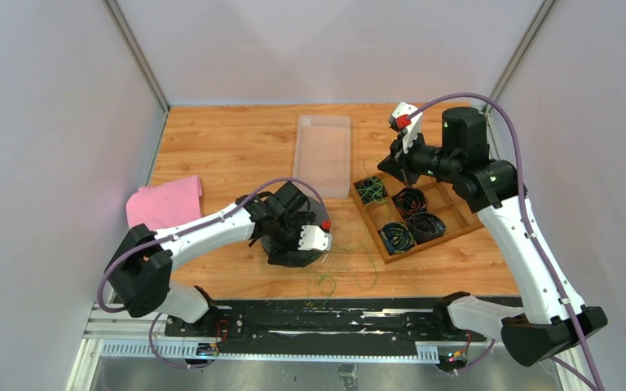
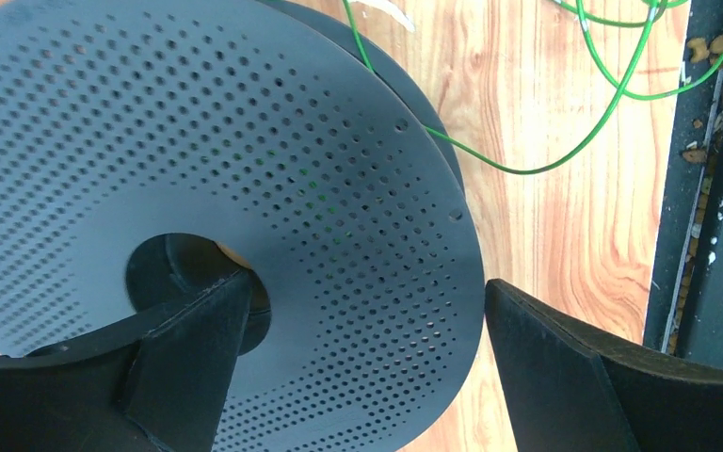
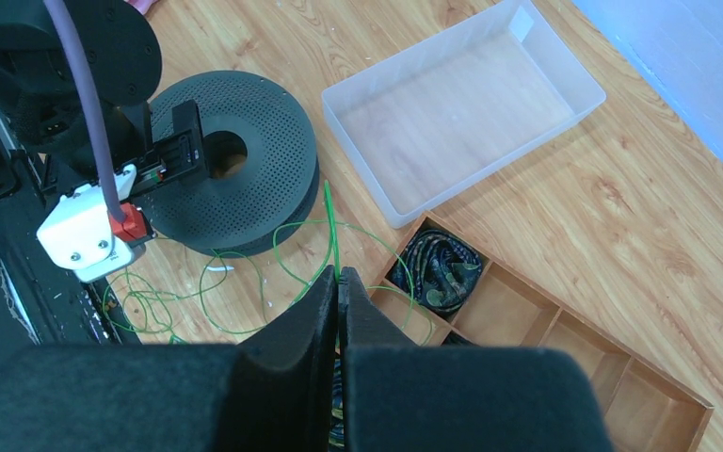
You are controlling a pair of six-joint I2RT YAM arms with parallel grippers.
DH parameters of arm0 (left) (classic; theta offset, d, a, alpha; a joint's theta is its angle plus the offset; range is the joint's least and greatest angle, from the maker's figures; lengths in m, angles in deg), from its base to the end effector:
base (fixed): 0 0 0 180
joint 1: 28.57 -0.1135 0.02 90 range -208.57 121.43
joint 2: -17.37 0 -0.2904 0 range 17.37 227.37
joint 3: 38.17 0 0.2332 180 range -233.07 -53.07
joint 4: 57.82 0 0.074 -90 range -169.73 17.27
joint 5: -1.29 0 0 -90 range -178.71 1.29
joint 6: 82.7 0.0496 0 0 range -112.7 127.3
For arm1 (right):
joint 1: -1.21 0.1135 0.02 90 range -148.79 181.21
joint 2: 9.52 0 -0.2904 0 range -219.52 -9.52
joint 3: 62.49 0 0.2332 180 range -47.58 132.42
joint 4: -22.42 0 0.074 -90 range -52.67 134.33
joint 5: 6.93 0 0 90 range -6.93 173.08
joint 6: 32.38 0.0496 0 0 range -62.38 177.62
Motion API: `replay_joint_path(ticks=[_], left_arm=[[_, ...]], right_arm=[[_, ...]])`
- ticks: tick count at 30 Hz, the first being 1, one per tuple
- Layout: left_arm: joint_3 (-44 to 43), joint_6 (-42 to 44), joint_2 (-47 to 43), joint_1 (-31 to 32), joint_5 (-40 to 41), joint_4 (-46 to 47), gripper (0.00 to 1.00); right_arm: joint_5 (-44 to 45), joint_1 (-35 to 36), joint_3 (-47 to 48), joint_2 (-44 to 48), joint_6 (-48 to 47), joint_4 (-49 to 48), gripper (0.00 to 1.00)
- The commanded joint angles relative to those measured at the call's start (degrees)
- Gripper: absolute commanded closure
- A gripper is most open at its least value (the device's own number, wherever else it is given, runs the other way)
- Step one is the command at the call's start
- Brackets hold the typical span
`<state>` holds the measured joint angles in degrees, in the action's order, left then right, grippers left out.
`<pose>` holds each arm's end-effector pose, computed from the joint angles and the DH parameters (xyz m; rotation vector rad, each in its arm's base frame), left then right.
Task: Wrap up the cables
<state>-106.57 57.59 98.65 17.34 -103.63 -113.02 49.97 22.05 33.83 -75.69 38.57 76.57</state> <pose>0.1640 -0.1876 0.2354 2.0790 1.7723 -0.3371 0.1865 0.1000 0.4493 -1.0079 1.6862 0.5927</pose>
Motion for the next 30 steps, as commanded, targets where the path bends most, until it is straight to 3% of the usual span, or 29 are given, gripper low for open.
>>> replay_joint_path(ticks=[1, 5, 14, 19, 30], left_arm=[[1.2, -0.6, 2.0, 0.5, 1.0, 0.5, 0.02], [1.0, -1.6, 2.3, 0.6, 0.9, 0.5, 0.03], [-0.8, -9.1, -2.3, 0.5, -2.9, -0.2, 0.27], [-0.8, -14.0, -6.2, 0.1, -6.8, 0.4, 0.33], [-0.8, -27.7, -13.0, -11.6, -27.6, 6.0, 0.42]], right_arm=[[-1.2, -0.7, -0.9, 0.4, 0.8, -0.8, 0.99], [-1.4, -0.8, -1.3, 0.3, 1.0, -1.1, 0.99], [-1.2, -1.0, -1.2, 0.5, 1.2, -1.1, 0.99], [-1.2, -1.2, -0.9, 0.3, 1.5, -1.2, 0.99], [1.5, -1.2, 4.0, -3.4, 1.3, 0.1, 0.99]])
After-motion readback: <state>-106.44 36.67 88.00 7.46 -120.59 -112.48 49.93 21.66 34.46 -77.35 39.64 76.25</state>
